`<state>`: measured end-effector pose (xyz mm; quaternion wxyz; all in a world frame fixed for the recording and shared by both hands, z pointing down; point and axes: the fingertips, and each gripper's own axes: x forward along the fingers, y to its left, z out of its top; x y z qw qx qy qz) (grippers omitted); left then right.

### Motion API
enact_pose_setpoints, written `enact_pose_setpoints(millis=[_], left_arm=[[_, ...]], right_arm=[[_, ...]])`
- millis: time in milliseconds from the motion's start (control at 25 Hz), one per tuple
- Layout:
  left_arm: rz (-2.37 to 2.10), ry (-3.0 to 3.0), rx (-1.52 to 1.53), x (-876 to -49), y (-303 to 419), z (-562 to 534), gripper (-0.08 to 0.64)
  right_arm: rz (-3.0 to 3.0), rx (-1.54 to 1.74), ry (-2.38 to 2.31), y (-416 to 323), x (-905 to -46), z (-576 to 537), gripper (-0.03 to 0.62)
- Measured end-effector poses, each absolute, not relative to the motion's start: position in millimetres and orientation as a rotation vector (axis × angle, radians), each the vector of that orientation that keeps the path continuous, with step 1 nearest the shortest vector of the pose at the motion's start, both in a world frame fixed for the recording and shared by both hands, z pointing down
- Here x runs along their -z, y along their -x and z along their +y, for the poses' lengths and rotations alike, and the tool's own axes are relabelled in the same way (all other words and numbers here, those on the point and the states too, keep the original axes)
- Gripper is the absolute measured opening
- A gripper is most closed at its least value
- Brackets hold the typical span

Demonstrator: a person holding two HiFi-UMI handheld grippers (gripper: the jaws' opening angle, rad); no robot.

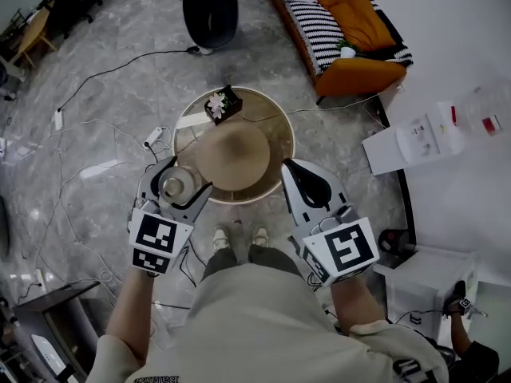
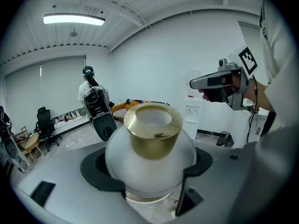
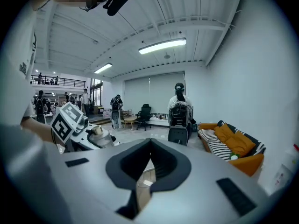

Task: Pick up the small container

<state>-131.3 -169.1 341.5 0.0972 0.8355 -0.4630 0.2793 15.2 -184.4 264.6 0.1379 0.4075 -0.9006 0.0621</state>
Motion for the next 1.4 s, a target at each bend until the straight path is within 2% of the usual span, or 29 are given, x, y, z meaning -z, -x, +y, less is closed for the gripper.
enact_pose_setpoints(millis=[520,1400], left_arm=[[-1.433,-2.428,-0.799,-310,142,-109,0.334],[-1.457,-2.41,-0.784,-304,147,-107,0.334]], right_arm=[[-2.596,-0.102,-1.003,15,-263,-149,-0.003],[-2.631,-0.14,-0.955,32,-260,-147,-0.003]])
